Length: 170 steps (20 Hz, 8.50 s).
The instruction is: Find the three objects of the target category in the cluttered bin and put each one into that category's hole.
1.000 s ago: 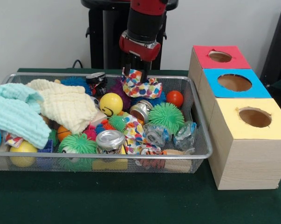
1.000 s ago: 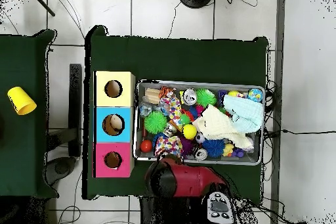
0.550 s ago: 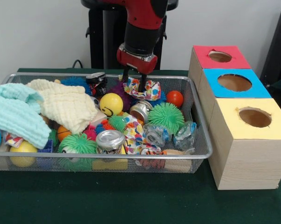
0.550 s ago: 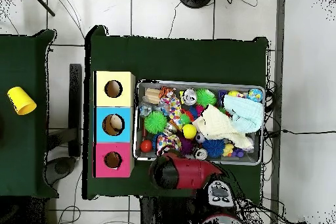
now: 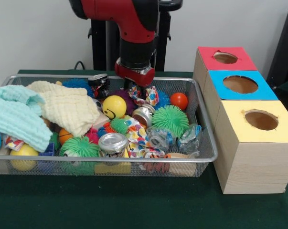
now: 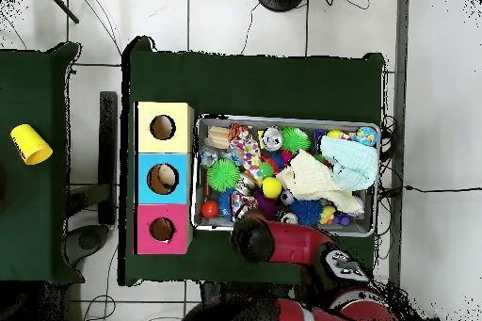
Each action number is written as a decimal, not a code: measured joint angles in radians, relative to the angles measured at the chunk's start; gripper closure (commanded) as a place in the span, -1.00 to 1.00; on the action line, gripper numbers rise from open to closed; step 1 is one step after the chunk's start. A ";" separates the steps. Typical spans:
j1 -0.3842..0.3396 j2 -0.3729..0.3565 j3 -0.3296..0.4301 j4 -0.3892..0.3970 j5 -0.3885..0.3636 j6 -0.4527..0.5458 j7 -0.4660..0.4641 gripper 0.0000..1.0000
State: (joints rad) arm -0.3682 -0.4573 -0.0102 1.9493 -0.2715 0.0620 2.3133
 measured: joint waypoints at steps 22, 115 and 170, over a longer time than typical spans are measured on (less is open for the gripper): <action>-0.380 0.103 0.359 0.022 -0.069 0.052 0.000 -1.00; -0.284 -0.191 0.164 -0.083 -0.349 0.268 0.000 -1.00; -0.597 -0.056 0.451 -0.227 -0.411 0.330 -0.008 -1.00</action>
State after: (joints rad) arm -0.9654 -0.5131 0.4404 1.7222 -0.6830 0.3923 2.3053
